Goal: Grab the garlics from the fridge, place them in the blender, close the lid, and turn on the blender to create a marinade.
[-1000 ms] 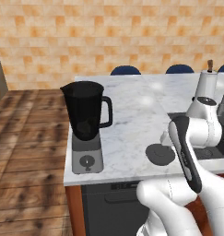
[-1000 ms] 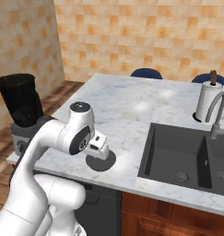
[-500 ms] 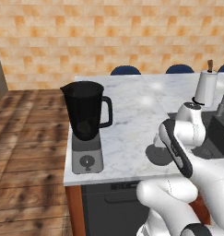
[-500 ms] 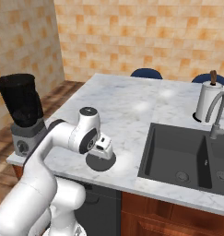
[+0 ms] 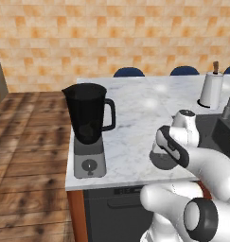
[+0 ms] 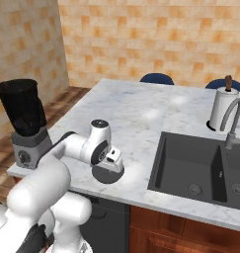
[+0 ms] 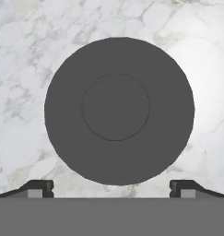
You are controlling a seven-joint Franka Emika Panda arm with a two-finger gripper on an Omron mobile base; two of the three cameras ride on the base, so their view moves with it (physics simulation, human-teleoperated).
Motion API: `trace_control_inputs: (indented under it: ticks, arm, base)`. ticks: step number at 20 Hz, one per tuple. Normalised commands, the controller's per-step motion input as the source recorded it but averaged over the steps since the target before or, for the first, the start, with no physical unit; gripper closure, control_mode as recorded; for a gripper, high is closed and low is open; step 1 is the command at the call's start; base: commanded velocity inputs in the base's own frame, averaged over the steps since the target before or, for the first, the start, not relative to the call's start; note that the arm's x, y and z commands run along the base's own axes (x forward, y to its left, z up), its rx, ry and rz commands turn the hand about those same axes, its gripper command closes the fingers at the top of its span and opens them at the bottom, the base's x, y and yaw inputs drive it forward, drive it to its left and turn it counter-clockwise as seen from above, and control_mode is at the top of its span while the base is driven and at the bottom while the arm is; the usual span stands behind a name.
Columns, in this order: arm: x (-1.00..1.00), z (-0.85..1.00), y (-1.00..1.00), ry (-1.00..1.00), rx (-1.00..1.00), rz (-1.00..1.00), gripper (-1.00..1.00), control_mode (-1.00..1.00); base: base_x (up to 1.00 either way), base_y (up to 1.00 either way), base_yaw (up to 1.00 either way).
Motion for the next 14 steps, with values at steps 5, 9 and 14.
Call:
trace_control_inputs:
  ticks: [5,9,14]
  arm:
    - [0.29,-0.3,0.0,0.0,0.0,0.0,-1.0,-1.0]
    - [0.24,-0.3,0.0,0.0,0.0,0.0,-1.0,-1.0]
    - [0.2,-0.28,0.0,0.0,0.0,0.0,-1.0,-1.0]
  base:
    - [0.0,0.0,0.0]
    - [0.0,0.0,0.0]
    - [0.0,0.0,0.0]
